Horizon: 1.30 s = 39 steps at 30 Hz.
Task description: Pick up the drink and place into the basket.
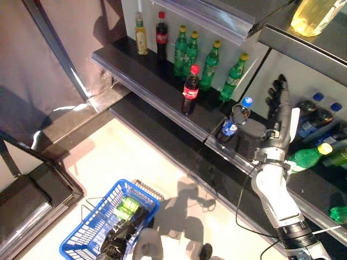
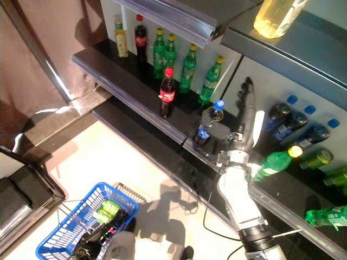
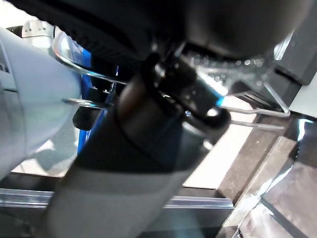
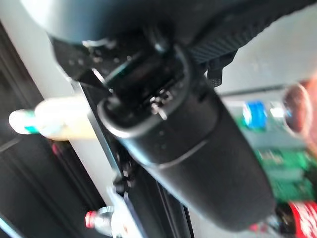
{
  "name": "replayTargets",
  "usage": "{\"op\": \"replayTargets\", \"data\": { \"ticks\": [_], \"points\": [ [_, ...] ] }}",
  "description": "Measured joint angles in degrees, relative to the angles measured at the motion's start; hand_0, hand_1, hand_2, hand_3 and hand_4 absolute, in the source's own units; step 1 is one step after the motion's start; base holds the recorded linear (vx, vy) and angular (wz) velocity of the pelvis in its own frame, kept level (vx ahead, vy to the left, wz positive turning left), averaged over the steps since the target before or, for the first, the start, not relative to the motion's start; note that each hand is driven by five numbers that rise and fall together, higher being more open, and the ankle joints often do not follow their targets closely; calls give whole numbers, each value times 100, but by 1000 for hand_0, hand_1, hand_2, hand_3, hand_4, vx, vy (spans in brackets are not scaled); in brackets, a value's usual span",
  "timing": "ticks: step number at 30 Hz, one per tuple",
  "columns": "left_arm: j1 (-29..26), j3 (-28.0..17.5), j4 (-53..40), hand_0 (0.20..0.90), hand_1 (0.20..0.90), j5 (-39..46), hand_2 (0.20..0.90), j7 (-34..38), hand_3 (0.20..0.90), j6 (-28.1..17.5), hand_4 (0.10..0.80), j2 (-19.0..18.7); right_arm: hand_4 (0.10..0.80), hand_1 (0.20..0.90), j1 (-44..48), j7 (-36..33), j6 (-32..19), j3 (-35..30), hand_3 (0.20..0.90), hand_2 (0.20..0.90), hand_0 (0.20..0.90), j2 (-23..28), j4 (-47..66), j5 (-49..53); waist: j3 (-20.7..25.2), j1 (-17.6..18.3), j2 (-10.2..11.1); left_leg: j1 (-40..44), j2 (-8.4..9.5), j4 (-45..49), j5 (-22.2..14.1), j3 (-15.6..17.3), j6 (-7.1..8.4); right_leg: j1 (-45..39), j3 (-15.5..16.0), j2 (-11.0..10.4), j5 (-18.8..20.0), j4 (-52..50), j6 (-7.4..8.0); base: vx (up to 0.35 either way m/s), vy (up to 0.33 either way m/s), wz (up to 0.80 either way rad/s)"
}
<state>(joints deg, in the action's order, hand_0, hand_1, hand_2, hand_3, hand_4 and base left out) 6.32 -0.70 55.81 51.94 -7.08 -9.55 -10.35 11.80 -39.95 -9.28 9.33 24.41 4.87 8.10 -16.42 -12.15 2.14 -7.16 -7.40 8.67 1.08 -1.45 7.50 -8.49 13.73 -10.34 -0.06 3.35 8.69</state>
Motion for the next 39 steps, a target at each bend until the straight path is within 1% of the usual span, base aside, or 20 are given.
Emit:
{"op": "replayTargets", "data": {
  "ticks": [3,8,10,12,15,17,21,22,25,27,31,32,34,39],
  "points": [
    [3,31,3,300,300,0,300,0,200,0,100,3,800,900,13,-305,2,-8,900,900,900,-13,-7,-246,-41,-36,-69,-134,3,152,-58,-76,-12,116,11,-12,-68,-143,14,-37,30,6],
    [-2,281,13,300,300,19,300,-1,200,0,100,4,800,900,121,-916,82,-7,900,900,900,-31,-233,-800,-167,-37,-251,-392,95,270,-44,-94,-78,455,-3,-145,-112,-418,51,-79,38,1],
    [-27,362,8,300,300,27,300,-5,200,-14,100,6,800,900,121,-1028,166,-7,900,900,900,-64,-241,-816,-332,-30,-327,-405,132,274,-27,-86,-102,477,-11,-179,-116,-427,59,-75,15,0],
    [-58,438,-8,300,300,44,300,-5,200,-66,100,-13,800,900,120,-1032,202,-4,900,900,900,-113,-261,-813,-477,-24,-355,-434,139,279,-26,-84,-104,557,-17,-190,-115,-468,64,-71,5,-1],
    [-219,459,-33,300,300,103,300,-5,200,-88,100,-12,800,900,161,-1031,205,21,900,900,900,-184,-430,-800,-673,-33,-370,-600,141,350,-14,-85,-121,704,-22,-196,-123,-575,76,-35,0,0],
    [-333,472,-64,300,300,131,300,-5,200,-93,100,-15,800,900,189,-1029,222,29,900,900,900,-199,-559,-783,-861,-43,-376,-604,173,352,-2,-84,-138,723,-22,-231,-124,-607,77,-52,-4,0],
    [-468,574,-87,300,300,145,300,-5,200,-121,100,-39,800,900,315,-1049,236,34,900,900,900,-226,-708,-760,-1026,-36,-410,-705,228,354,23,-83,-173,820,-13,-280,-116,-623,90,-50,-8,2],
    [-504,665,-112,300,300,153,300,-6,200,-159,100,-72,800,900,427,-1093,237,38,900,900,900,-248,-764,-760,-1099,-36,-428,-727,241,357,27,-82,-179,850,-15,-292,-109,-626,101,-63,-6,1],
    [-625,706,-129,300,300,156,300,-17,200,-191,100,-102,800,900,731,-1202,242,64,900,900,900,-250,-953,-736,-1211,-34,-476,-874,271,420,28,-85,-182,989,-16,-296,-105,-675,109,-52,4,1],
    [-728,816,-183,300,300,196,300,-17,200,-207,100,-117,800,900,946,-1249,244,69,900,900,900,-282,-1060,-726,-1317,-27,-502,-966,283,443,33,-85,-192,1101,-22,-312,-106,-745,112,-39,9,1],
    [-924,947,-273,300,300,376,300,-17,200,-216,100,-140,800,900,1122,-1305,263,71,900,900,900,-411,-1110,-585,-1408,-23,-512,-1101,323,444,54,-63,-223,1293,-78,-359,-109,-819,114,-12,4,-3],
    [-995,989,-280,300,300,442,300,-18,200,-217,100,-139,800,900,1143,-1338,276,79,900,900,900,-423,-1149,-535,-1413,-30,-507,-1124,340,442,55,-62,-230,1335,-137,-364,-108,-830,115,-5,-5,-5],
    [-1076,1067,-297,300,300,570,300,-18,200,-220,100,-142,800,900,1288,-1419,276,82,900,900,900,-422,-1350,-495,-1416,-16,-502,-1173,370,443,58,-64,-242,1399,-152,-365,-102,-843,125,-3,-5,-2],
    [-1138,1180,-520,300,300,723,300,-18,200,-259,100,-158,800,900,1665,-1494,272,-57,900,900,900,-419,-1599,40,-1426,-8,-486,-1353,380,450,69,-58,-259,1638,-176,-380,-95,-914,133,3,-4,-3]
  ]
}}
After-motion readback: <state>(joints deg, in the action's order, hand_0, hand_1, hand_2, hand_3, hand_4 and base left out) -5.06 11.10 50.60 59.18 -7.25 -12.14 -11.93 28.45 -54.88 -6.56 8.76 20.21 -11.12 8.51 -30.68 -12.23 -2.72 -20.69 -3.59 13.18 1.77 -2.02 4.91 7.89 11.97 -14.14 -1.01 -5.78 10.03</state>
